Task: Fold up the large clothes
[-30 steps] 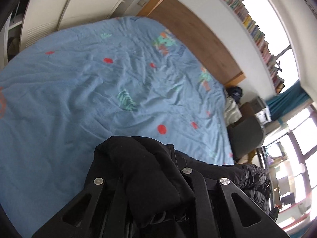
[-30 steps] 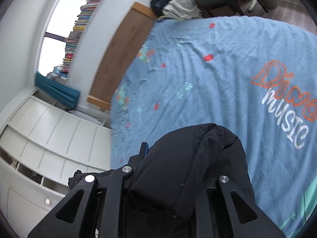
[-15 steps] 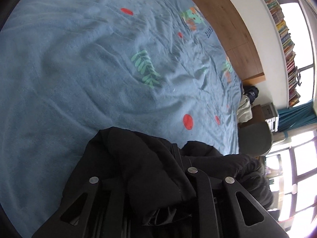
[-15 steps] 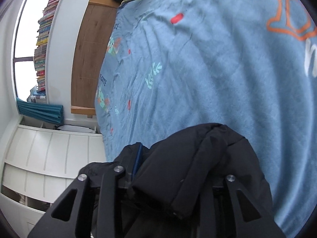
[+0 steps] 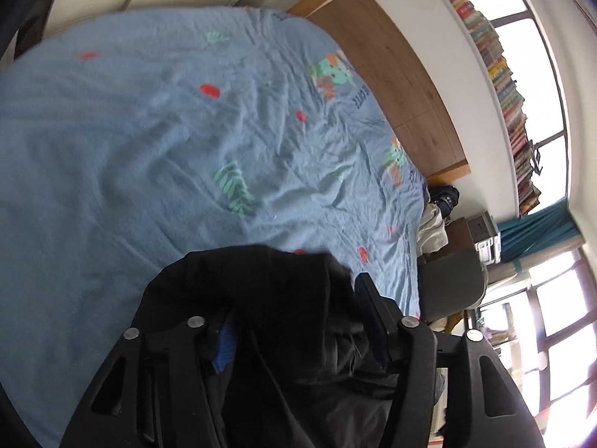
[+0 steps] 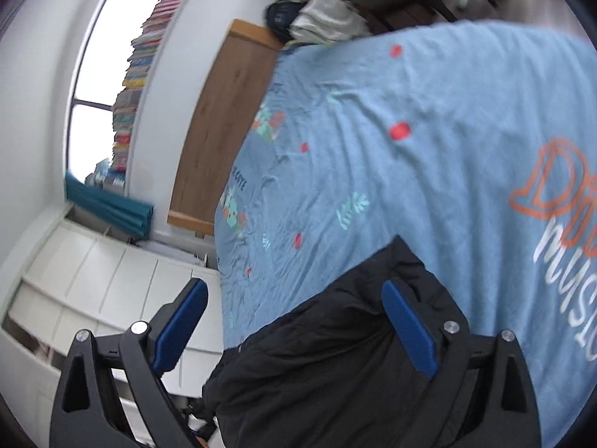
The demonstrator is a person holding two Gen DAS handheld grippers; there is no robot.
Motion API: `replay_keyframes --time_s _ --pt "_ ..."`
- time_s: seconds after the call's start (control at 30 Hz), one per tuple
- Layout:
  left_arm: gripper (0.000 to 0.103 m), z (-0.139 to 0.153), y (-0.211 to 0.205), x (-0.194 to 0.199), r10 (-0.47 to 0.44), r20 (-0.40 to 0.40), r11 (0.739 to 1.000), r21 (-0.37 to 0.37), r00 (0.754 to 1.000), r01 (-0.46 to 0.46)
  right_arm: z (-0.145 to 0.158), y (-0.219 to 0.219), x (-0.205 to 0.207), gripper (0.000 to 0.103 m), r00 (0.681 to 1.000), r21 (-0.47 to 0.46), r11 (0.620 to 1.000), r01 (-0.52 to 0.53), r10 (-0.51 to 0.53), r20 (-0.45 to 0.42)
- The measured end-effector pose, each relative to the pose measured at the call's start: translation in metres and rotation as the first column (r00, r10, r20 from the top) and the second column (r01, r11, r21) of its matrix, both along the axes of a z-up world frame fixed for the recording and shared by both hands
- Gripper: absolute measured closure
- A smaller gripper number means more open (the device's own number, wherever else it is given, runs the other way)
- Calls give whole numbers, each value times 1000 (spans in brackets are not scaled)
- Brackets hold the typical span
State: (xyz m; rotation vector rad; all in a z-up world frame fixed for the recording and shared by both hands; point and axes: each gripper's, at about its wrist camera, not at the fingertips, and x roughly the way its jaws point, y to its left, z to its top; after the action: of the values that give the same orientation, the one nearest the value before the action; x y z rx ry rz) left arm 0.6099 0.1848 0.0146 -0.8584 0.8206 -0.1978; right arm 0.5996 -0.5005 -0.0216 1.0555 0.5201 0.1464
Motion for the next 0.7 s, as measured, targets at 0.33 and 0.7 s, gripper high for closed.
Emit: replay_keyframes --time_s 0.33,0.7 --pt "39 47 -31 -35 -71 60 957 286 996 51 26 150 -10 2 959 -376 884 -279 274 -68" --pt "34 -28 -214 -2 -396 -80 758 533 915 375 -25 282 41 1 902 -638 641 -426 350 -251"
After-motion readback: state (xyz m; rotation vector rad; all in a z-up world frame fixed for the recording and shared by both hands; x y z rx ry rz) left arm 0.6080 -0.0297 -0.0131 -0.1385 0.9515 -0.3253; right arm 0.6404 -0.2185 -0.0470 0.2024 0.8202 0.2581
